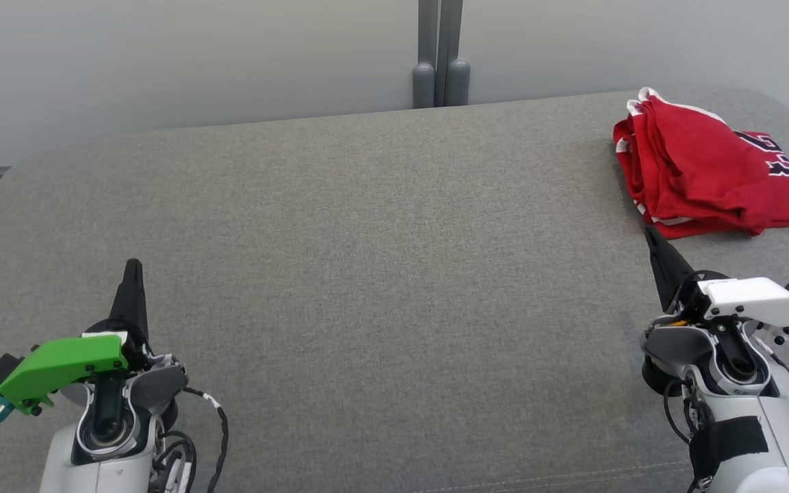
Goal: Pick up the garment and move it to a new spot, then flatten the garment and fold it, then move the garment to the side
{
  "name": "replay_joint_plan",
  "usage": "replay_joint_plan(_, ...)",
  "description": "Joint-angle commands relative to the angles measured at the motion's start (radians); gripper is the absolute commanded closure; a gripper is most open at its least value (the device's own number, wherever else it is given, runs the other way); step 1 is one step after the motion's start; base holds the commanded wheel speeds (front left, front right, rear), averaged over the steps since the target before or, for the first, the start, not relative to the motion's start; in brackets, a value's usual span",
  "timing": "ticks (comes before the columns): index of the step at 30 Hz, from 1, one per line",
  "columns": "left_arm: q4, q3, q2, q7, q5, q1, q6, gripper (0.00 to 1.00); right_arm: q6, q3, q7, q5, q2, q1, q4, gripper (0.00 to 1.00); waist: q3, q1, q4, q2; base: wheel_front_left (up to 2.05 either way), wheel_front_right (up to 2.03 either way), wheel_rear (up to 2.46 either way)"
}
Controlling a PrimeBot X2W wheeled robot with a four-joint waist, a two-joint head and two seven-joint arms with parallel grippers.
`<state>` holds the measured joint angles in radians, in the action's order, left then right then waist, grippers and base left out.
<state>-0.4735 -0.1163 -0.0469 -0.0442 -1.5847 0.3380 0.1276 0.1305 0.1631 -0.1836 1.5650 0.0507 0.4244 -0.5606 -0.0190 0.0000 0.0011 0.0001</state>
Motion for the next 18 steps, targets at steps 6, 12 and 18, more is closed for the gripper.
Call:
replay_joint_plan(6,0.000,-0.001,-0.006,-0.003,-0.010,0.011,0.006,1.00,0.001,0.001,-0.002,0.004,0.005,0.008,-0.002,1.00,0.000,0.0000,0.000,-0.0001,0.00,0.00,0.00)
replay_joint_plan(12,0.000,-0.001,-0.006,-0.003,-0.010,0.011,0.006,1.00,0.000,0.001,-0.002,0.004,0.005,0.008,-0.002,1.00,0.000,0.0000,0.000,-0.0001,0.00,0.00,0.00)
replay_joint_plan(18,0.000,-0.001,-0.006,-0.003,-0.010,0.011,0.006,1.00,0.000,0.001,-0.002,0.004,0.005,0.008,-0.002,1.00,0.000,0.0000,0.000,-0.0001,0.00,0.00,0.00)
